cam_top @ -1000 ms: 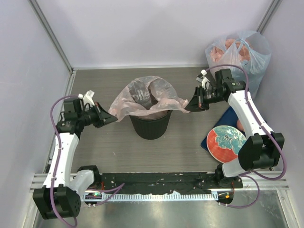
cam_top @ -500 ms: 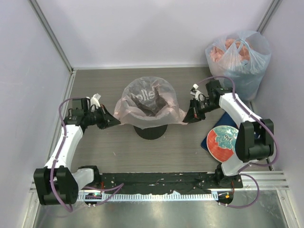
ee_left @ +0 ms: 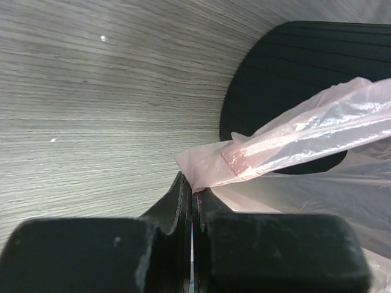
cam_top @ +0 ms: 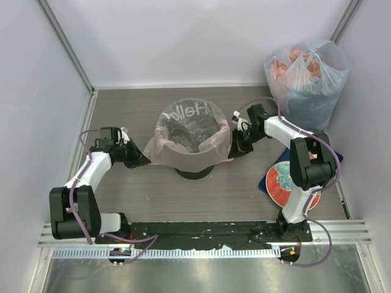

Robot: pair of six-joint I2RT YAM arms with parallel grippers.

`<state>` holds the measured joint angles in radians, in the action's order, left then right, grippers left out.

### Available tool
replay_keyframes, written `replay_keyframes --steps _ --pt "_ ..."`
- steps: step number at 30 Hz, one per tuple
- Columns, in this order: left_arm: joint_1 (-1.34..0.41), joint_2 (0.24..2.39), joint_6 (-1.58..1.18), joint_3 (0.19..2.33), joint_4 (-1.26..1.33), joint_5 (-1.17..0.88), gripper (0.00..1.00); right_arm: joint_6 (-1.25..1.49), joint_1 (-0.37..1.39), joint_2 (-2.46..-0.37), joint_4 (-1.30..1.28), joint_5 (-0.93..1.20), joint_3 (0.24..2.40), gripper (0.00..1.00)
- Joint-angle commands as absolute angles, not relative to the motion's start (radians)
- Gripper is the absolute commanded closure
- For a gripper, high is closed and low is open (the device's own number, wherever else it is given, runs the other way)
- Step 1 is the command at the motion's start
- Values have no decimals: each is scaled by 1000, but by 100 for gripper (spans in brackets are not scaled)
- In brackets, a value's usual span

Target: Put the trash bags into the trash bin

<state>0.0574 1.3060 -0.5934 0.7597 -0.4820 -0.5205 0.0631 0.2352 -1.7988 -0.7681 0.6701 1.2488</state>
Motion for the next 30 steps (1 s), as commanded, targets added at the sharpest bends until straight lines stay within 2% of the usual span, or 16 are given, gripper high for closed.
replay_keyframes --steps 1,14,19,20,22,23,24,25,26,27,30 --pt "71 1333 -551 749 -488 -385 100 17 215 -1845 -724 555 1207 99" --pt "182 1528 -545 799 -561 -247 100 31 201 -1907 -640 394 1187 99" --pt "184 1520 -525 819 -554 -308 100 20 196 -1878 -653 449 1189 99" --pt "184 1507 -517 827 -552 -319 100 17 195 -1870 -660 468 1203 90" --pt "184 1450 -476 848 -557 -347 83 5 193 -1832 -681 515 1218 75" --pt "187 1424 -459 854 -558 -360 73 -21 190 -1813 -690 532 1236 59" --pt "192 1398 -431 862 -566 -389 52 -32 187 -1798 -701 541 1247 52" --pt "195 1337 -376 886 -581 -431 45 -52 173 -1783 -727 561 1258 41" --pt "196 1310 -332 903 -604 -448 38 -61 166 -1746 -741 571 1279 37" --pt "199 1281 -287 920 -656 -468 23 -74 158 -1730 -758 578 1290 35" --pt "245 1184 -132 979 -759 -505 14 -144 117 -1672 -839 612 1339 30"
